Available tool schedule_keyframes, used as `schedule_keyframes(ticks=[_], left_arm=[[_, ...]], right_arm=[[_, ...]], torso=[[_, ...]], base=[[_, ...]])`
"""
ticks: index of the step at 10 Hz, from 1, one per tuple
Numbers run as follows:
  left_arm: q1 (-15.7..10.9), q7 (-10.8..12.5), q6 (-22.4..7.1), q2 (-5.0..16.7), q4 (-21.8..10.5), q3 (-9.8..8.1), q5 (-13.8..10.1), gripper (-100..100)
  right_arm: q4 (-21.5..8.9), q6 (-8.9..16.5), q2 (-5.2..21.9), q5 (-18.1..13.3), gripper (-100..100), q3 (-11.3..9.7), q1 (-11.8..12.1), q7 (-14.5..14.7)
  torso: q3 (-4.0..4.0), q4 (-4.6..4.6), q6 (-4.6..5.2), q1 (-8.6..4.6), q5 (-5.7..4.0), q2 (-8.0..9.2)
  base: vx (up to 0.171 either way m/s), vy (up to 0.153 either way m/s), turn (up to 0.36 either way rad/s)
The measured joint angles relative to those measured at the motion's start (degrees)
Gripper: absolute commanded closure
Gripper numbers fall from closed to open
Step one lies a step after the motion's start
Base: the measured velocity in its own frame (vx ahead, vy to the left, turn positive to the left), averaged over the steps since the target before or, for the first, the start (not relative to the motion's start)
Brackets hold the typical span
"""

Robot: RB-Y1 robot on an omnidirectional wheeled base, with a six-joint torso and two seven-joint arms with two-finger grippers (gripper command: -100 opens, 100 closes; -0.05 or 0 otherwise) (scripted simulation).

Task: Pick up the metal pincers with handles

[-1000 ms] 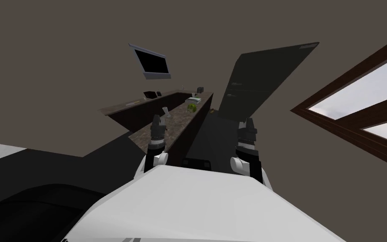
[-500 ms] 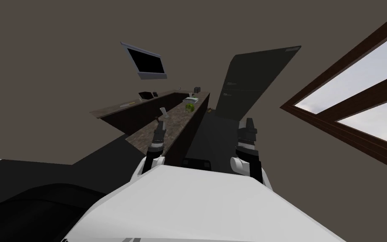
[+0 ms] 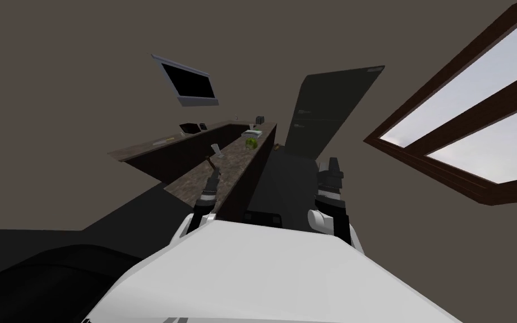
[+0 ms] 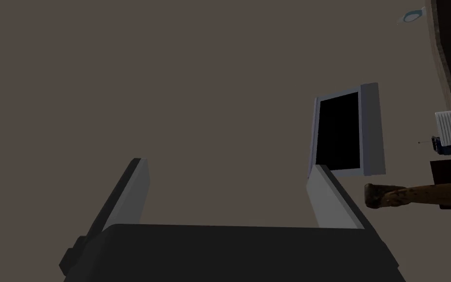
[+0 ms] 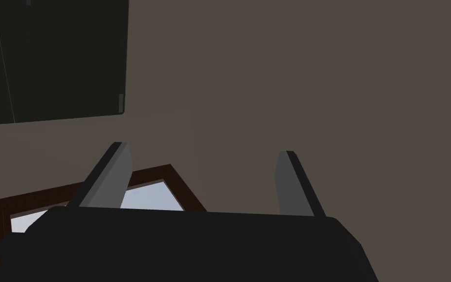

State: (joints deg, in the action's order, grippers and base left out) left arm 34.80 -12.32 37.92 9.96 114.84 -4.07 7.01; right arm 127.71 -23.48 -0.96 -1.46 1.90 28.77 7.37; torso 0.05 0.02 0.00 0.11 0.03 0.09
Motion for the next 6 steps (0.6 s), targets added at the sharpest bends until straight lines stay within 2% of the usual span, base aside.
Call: schedule_keyframes(ticks=[3, 6], left_arm=[[0.7, -1.7, 0.0, 1.3, -4.5, -2.28, 1.9, -100], [0.4, -3.9, 0.4, 3.1, -10.1, -4.77, 4.0, -100]], right_arm=[[0.0, 0.0, 0.0, 0.0, 0, 0.0, 0.0, 0.0], [0.0, 0.0, 0.0, 0.0, 0, 0.0, 0.0, 0.0]], torso=[[0.04, 0.01, -0.01, 0.07, 0.01, 0.06], [0.00, 0.00, -0.01, 0.08, 0.01, -0.01]], base=[[-0.042, 0.032, -0.135], [-0.025, 0.031, -0.124]])
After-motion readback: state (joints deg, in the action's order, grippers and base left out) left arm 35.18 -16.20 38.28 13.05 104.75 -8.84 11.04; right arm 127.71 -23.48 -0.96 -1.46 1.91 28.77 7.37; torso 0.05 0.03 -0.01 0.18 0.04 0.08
